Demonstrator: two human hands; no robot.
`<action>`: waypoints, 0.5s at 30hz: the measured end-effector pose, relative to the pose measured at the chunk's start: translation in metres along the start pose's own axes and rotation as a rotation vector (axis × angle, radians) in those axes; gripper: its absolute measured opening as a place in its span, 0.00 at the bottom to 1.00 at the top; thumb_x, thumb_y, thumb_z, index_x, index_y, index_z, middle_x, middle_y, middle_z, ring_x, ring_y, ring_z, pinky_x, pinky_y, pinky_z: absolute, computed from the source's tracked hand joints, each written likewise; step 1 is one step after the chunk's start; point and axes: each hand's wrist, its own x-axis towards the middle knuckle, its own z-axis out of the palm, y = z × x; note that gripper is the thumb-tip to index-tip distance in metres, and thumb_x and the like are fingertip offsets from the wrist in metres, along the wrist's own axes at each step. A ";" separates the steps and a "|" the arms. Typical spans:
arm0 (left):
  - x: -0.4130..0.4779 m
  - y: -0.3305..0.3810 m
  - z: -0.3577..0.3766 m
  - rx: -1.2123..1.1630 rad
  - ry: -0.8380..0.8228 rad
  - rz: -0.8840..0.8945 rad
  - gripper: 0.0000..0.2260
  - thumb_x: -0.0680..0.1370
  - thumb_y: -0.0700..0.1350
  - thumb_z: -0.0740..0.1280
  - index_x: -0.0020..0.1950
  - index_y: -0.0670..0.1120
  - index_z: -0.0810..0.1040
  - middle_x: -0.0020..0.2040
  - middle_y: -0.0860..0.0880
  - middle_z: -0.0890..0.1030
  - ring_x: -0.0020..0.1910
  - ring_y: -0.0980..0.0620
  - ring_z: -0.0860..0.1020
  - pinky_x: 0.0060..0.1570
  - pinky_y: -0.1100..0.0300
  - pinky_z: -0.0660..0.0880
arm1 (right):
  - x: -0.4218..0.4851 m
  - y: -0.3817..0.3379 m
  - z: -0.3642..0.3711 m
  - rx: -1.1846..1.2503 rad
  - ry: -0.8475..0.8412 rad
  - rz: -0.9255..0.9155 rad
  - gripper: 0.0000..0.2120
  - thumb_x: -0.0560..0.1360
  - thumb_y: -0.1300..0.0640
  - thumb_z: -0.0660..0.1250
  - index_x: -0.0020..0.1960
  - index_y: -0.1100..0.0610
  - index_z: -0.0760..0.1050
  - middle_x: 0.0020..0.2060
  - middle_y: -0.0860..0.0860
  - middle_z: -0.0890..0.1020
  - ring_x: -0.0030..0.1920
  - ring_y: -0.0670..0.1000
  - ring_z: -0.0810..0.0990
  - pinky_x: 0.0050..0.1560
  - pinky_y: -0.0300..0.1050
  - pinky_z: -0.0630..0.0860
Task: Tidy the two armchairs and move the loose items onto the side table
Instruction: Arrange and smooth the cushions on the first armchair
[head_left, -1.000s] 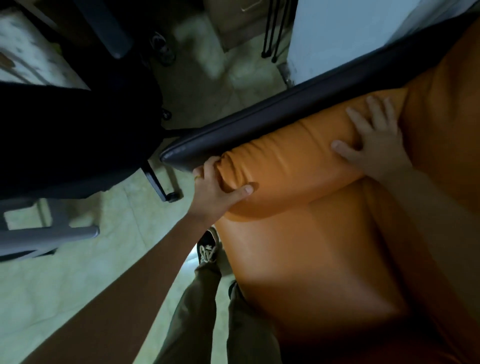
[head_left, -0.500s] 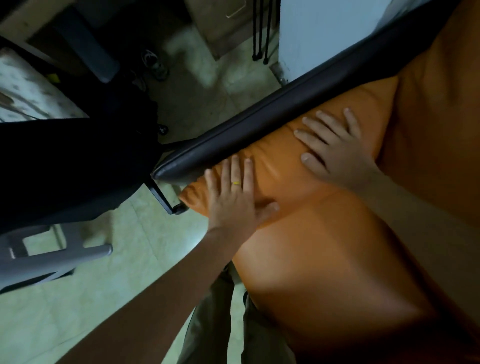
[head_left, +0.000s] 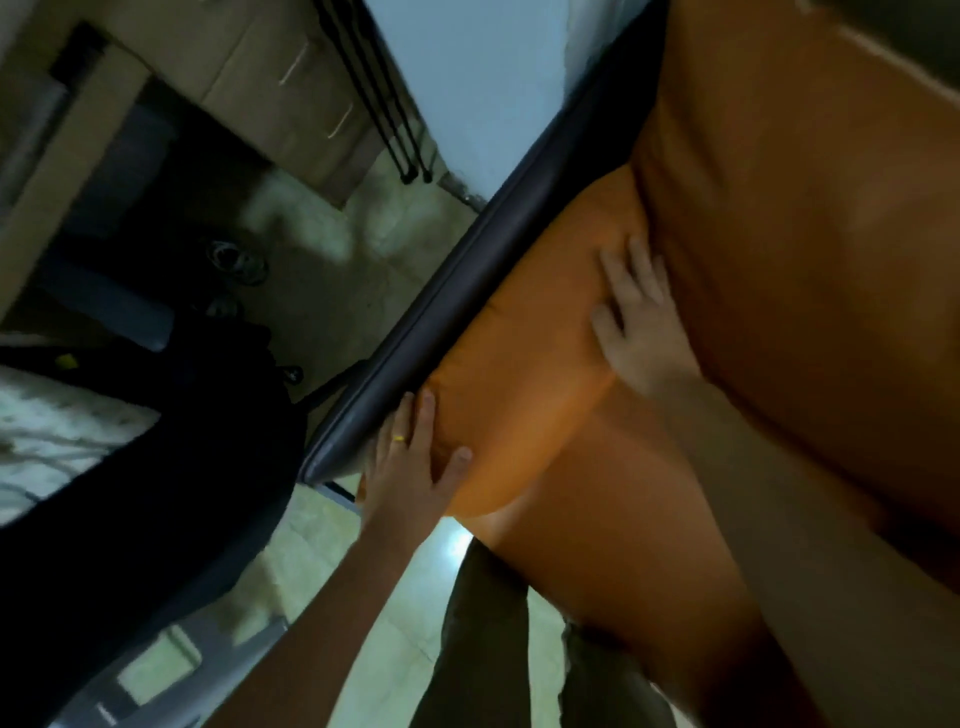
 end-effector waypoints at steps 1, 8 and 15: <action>0.005 0.007 -0.002 0.028 -0.008 0.052 0.35 0.78 0.70 0.49 0.81 0.60 0.40 0.82 0.48 0.50 0.80 0.41 0.53 0.75 0.35 0.55 | -0.015 0.004 0.002 0.051 -0.022 0.021 0.30 0.83 0.50 0.58 0.82 0.45 0.50 0.81 0.46 0.44 0.81 0.54 0.41 0.76 0.43 0.40; 0.035 0.086 -0.017 0.151 -0.121 0.478 0.29 0.81 0.62 0.56 0.81 0.61 0.49 0.82 0.49 0.41 0.81 0.45 0.39 0.76 0.35 0.47 | -0.115 0.037 -0.005 0.247 0.123 0.421 0.28 0.83 0.54 0.59 0.81 0.47 0.54 0.81 0.47 0.54 0.81 0.50 0.46 0.78 0.53 0.53; -0.016 0.175 0.015 0.259 -0.459 0.888 0.29 0.82 0.59 0.59 0.80 0.64 0.48 0.81 0.60 0.38 0.79 0.58 0.34 0.79 0.46 0.49 | -0.246 0.074 -0.017 0.328 0.541 0.749 0.26 0.82 0.52 0.61 0.79 0.50 0.61 0.78 0.50 0.61 0.80 0.53 0.54 0.78 0.54 0.57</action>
